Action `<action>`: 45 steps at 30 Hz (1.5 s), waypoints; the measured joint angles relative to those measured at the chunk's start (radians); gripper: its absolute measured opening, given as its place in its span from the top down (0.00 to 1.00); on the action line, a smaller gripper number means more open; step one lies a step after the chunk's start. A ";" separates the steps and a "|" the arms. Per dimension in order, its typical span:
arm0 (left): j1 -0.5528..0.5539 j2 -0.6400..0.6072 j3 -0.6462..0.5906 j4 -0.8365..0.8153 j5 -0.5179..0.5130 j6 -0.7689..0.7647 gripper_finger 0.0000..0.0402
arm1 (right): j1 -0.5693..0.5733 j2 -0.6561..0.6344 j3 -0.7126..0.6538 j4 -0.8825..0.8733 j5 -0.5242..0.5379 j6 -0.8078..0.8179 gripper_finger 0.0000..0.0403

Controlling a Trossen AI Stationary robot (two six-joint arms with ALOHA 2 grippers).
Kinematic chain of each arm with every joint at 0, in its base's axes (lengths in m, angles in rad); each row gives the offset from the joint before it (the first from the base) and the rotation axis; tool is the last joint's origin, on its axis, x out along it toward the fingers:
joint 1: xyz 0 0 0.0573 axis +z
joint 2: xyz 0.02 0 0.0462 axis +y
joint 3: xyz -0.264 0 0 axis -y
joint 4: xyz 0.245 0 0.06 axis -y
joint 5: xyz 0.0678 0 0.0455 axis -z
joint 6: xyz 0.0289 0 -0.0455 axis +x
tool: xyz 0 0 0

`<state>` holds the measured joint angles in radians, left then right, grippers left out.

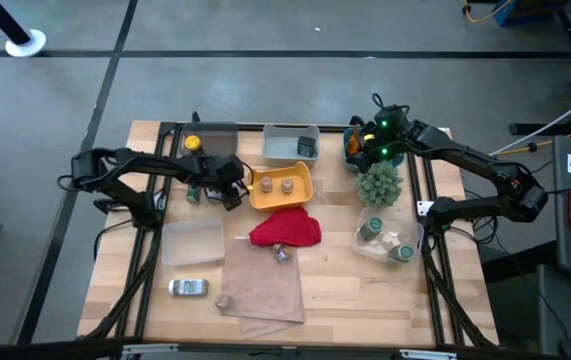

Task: Sort spices by type
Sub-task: Put the white seasoning bottle into the left transparent bin

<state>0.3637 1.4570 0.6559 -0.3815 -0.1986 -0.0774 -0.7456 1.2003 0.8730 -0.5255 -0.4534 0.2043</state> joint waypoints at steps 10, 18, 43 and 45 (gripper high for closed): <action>-0.002 -0.008 0.039 -0.037 0.001 -0.082 0.52 | 0.000 0.000 0.000 0.000 0.000 0.000 0.69; -0.011 -0.136 0.085 -0.081 0.002 -0.163 0.52 | 0.000 0.000 0.000 0.000 0.000 0.000 0.69; -0.829 -0.479 0.041 -0.142 -0.684 -0.906 0.52 | 0.000 0.000 0.000 0.000 -0.002 0.000 0.69; -0.905 -0.453 0.022 -0.138 -0.773 -0.992 0.52 | 0.000 0.000 0.000 0.001 -0.003 0.000 0.69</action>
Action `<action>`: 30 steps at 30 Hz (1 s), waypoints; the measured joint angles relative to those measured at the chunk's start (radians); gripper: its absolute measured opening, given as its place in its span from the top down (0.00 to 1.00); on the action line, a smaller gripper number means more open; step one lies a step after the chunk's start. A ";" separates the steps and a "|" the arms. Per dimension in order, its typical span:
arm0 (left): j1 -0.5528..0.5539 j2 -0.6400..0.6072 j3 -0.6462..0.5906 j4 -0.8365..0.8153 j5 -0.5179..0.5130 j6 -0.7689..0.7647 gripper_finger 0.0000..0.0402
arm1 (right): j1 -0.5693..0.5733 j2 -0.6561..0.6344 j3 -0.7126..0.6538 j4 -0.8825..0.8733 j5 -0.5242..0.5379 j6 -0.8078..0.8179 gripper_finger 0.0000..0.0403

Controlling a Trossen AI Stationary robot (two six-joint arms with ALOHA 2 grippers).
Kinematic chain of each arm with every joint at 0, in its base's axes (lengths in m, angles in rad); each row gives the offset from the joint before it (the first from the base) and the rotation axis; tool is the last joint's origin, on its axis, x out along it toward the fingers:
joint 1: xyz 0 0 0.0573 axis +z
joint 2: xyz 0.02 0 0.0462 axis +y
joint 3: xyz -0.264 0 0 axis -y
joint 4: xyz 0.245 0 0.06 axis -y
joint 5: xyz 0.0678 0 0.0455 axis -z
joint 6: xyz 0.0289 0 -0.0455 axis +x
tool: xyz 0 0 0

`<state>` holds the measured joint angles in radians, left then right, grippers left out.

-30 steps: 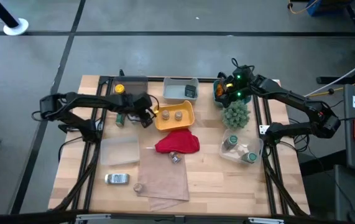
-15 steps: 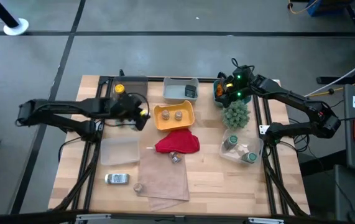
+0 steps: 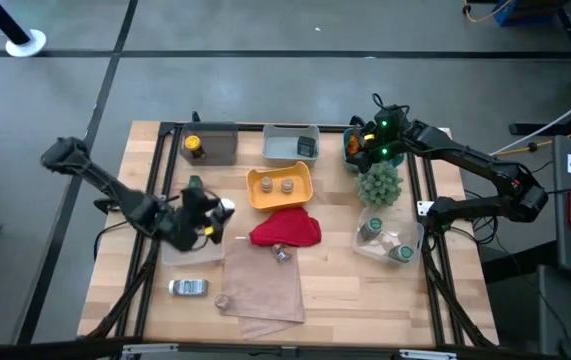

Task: Sort spices by type
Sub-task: Put the white seasoning bottle into the left transparent bin

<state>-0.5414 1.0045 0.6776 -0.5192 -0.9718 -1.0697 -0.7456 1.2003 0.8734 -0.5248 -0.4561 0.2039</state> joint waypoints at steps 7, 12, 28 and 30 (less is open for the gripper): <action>-0.161 0.122 -0.028 0.003 -0.177 -0.125 0.52 | 0.000 0.000 0.000 0.000 0.000 0.000 0.69; -0.211 0.198 -0.028 -0.003 -0.216 -0.149 0.52 | 0.000 0.000 0.000 0.000 0.000 0.000 0.69; -0.310 0.317 -0.028 -0.154 -0.285 -0.413 0.51 | 0.000 0.000 0.000 0.000 -0.002 0.000 0.69; -0.310 0.353 -0.028 -0.154 -0.312 -0.448 0.51 | 0.000 0.000 0.000 0.000 -0.002 0.000 0.69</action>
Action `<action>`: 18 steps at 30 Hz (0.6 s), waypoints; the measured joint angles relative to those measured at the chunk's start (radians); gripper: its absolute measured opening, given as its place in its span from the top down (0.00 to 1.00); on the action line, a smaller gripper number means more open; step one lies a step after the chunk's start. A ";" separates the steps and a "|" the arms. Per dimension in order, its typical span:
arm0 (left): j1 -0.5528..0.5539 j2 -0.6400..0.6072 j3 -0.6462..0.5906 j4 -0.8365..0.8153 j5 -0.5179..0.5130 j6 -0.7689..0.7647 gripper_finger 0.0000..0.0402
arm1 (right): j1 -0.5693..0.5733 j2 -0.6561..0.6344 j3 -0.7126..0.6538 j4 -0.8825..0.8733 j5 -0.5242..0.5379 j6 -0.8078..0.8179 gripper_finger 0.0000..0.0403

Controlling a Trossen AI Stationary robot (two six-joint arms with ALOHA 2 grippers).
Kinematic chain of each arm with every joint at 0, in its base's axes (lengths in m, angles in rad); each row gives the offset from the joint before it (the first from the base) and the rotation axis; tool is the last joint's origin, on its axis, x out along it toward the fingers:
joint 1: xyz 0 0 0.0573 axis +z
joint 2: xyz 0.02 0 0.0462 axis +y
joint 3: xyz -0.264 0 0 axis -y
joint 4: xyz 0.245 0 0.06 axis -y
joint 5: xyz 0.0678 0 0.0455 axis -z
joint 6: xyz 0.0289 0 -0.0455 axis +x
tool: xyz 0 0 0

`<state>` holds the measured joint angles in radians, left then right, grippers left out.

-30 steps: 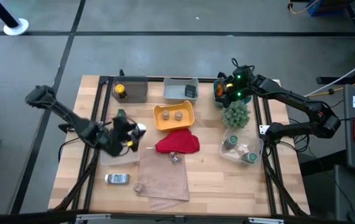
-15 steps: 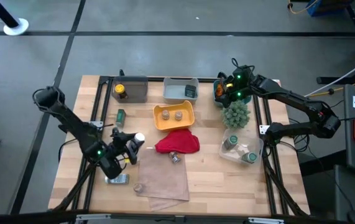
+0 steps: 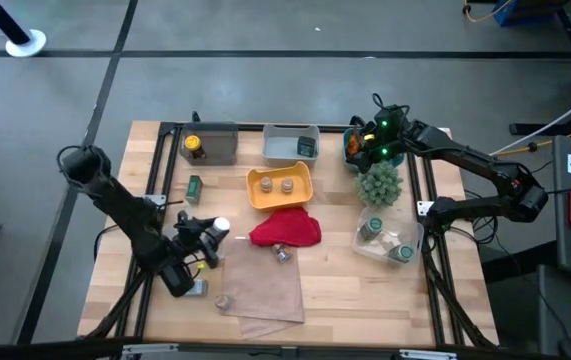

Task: Sort spices by type
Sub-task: Put the white seasoning bottle into the left transparent bin

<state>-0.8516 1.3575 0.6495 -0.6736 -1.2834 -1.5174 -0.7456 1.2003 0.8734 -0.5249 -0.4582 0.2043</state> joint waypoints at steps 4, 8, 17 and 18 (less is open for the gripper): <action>0.000 0.075 0.000 0.000 -0.012 -0.063 0.51 | 0.000 0.000 0.000 0.000 0.000 0.000 0.69; 0.000 0.139 0.000 0.002 -0.013 -0.125 0.51 | 0.000 0.000 0.000 0.000 0.001 0.000 0.69; 0.000 0.228 0.000 0.003 -0.014 -0.181 0.51 | 0.000 0.000 0.000 0.001 0.001 0.000 0.69; 0.000 0.233 0.000 0.003 -0.014 -0.179 0.51 | 0.000 0.000 0.000 0.001 0.001 0.000 0.69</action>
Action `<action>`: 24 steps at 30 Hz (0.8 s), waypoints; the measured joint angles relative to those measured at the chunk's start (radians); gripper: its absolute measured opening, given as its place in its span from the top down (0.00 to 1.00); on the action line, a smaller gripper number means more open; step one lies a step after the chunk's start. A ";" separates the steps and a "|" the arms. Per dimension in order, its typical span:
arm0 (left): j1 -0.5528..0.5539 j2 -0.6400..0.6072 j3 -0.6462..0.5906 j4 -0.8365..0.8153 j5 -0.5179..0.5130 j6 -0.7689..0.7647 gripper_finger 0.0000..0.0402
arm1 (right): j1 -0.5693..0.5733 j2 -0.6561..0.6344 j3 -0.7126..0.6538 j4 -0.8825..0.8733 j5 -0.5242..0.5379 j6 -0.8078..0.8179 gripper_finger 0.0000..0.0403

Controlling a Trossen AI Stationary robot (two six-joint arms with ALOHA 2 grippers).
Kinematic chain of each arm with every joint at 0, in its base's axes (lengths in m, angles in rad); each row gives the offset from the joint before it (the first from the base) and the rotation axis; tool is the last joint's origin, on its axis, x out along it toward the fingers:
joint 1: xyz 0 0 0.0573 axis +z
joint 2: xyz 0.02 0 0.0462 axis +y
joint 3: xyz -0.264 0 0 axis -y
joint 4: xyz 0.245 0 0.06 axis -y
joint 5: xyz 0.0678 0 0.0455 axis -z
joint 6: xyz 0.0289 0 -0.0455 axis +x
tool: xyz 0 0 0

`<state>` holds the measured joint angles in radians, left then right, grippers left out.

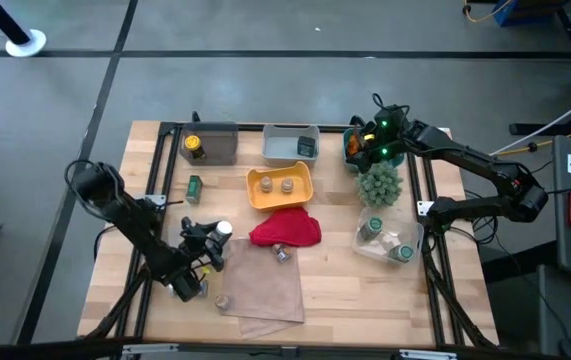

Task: Sort spices by type
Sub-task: Put the white seasoning bottle into the left transparent bin

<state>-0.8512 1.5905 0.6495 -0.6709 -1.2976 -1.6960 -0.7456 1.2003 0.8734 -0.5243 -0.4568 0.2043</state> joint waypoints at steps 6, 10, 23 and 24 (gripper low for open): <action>0.017 0.026 0.000 0.001 -0.031 -0.002 0.51 | 0.000 0.000 0.000 0.003 0.000 0.000 0.69; 0.045 0.052 0.000 0.002 -0.062 -0.002 0.51 | 0.000 0.000 0.000 0.003 0.000 0.000 0.69; 0.137 0.131 -0.002 0.002 -0.153 -0.001 0.51 | 0.000 0.000 0.000 0.004 0.004 0.000 0.69; 0.142 0.136 -0.002 0.002 -0.154 -0.001 0.51 | 0.000 0.000 0.000 0.004 0.008 0.000 0.69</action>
<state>-0.7095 1.7264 0.6476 -0.6685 -1.4511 -1.6972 -0.7452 1.2003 0.8734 -0.5201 -0.4487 0.2043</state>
